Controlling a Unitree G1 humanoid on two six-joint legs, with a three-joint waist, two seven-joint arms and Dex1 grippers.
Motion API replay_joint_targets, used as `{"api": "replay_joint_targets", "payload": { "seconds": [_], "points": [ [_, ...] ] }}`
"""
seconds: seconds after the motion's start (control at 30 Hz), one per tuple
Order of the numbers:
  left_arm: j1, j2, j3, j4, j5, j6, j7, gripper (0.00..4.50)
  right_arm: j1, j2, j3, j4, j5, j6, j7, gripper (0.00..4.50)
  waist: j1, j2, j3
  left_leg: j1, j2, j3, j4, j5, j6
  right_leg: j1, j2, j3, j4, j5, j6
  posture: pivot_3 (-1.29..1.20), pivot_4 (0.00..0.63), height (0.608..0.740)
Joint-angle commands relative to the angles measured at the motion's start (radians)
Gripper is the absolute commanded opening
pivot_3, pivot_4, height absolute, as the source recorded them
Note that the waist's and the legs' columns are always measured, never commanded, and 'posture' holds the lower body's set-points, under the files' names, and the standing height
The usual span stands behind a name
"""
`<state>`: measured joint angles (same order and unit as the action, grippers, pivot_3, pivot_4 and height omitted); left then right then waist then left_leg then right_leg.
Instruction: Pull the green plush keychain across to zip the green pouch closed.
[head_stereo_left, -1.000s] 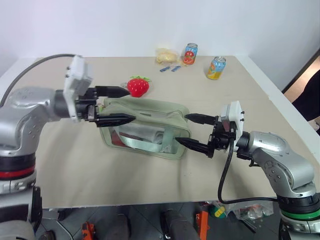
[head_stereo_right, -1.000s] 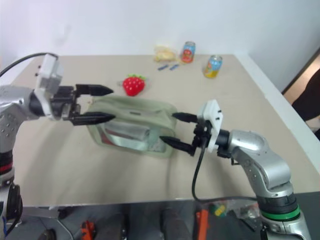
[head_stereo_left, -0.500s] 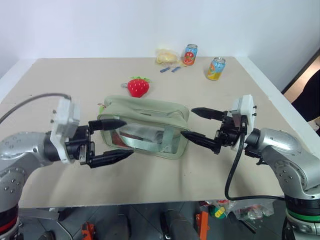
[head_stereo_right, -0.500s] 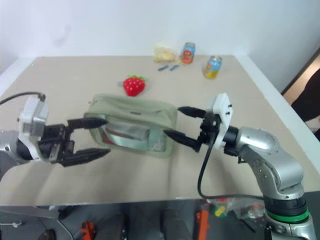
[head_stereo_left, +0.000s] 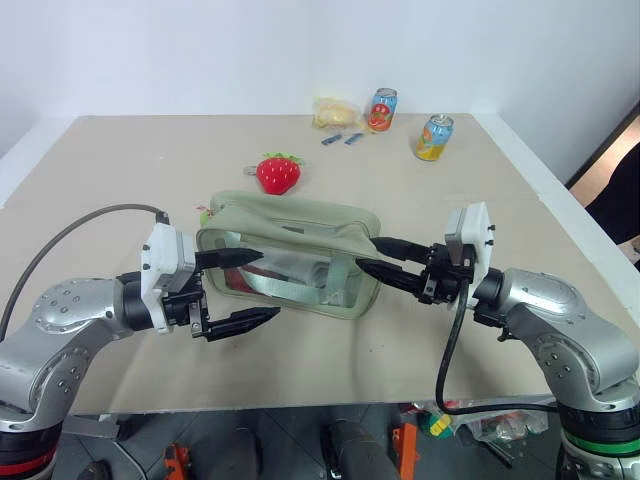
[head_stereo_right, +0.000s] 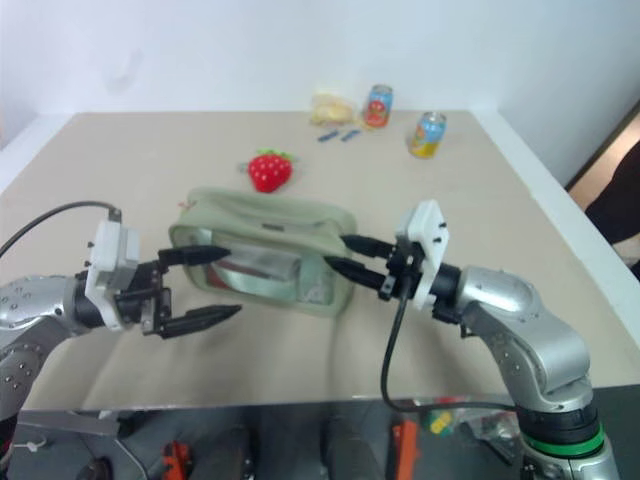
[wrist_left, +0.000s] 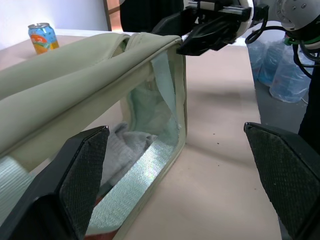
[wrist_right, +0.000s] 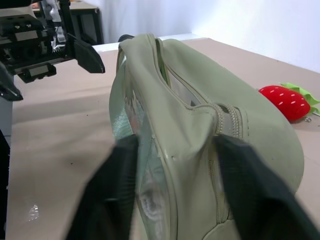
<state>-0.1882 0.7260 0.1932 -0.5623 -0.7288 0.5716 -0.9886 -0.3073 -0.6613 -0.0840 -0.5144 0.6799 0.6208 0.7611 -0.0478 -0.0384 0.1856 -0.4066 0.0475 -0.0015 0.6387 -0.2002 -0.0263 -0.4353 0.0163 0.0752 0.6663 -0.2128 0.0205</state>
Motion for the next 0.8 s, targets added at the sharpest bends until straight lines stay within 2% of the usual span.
{"api": "replay_joint_targets", "payload": {
  "seconds": [0.03,0.1,0.13,0.3,0.57,0.67,0.8],
  "points": [
    [-0.022,0.002,-0.003,0.005,0.006,-0.031,0.008,4.5,0.008,0.004,-0.005,-0.01,-0.011,-0.03,0.002,0.77,0.0,0.0,0.0,0.0,0.0,0.0,0.0,0.0,0.0,0.0,0.0,0.0,0.0,0.0,0.0,0.0,0.15,0.74],
    [-0.028,0.003,-0.011,0.01,0.009,-0.034,0.009,4.5,0.011,0.005,-0.004,-0.009,-0.016,-0.035,0.004,0.13,0.0,0.0,0.0,0.0,0.0,0.0,0.0,0.0,0.0,0.0,0.0,0.0,0.0,0.0,0.0,0.0,0.15,0.74],
    [-0.033,0.002,-0.015,0.014,0.01,-0.033,0.011,4.5,0.012,0.005,-0.006,-0.009,-0.019,-0.039,0.005,0.03,0.0,0.0,0.0,0.0,0.0,0.0,0.0,0.0,0.0,0.0,0.0,0.0,0.0,0.0,0.0,0.0,0.15,0.74],
    [-0.04,0.003,-0.033,0.03,0.025,-0.043,0.015,4.5,-0.007,-0.012,-0.019,0.011,-0.031,-0.07,0.031,0.03,0.0,0.0,0.0,0.0,0.0,0.0,0.0,0.0,0.0,0.0,0.0,0.0,0.0,0.0,0.0,0.0,0.15,0.74],
    [-0.043,-0.006,-0.07,0.031,0.037,-0.046,0.03,4.5,-0.211,-0.132,-0.001,0.344,-0.178,-0.322,0.294,0.03,0.0,0.0,0.0,0.0,0.0,0.002,0.001,0.0,0.0,0.0,0.0,0.001,-0.001,0.0,0.0,0.0,0.15,0.74],
    [-0.044,-0.008,-0.076,0.027,0.039,-0.046,0.038,4.5,-0.267,-0.137,0.009,0.429,-0.204,-0.352,0.336,0.03,0.0,0.0,0.0,0.0,0.0,0.001,0.0,0.0,0.0,0.0,0.0,0.001,0.0,0.0,0.0,0.0,0.15,0.74],
    [-0.027,-0.01,-0.069,0.012,0.041,-0.048,0.06,4.5,-0.26,-0.126,0.004,0.424,-0.204,-0.344,0.347,0.03,0.0,0.0,0.0,0.0,0.0,0.001,-0.003,0.0,0.0,-0.001,0.0,0.001,0.0,0.001,0.002,0.0,0.15,0.74]
  ]
}}
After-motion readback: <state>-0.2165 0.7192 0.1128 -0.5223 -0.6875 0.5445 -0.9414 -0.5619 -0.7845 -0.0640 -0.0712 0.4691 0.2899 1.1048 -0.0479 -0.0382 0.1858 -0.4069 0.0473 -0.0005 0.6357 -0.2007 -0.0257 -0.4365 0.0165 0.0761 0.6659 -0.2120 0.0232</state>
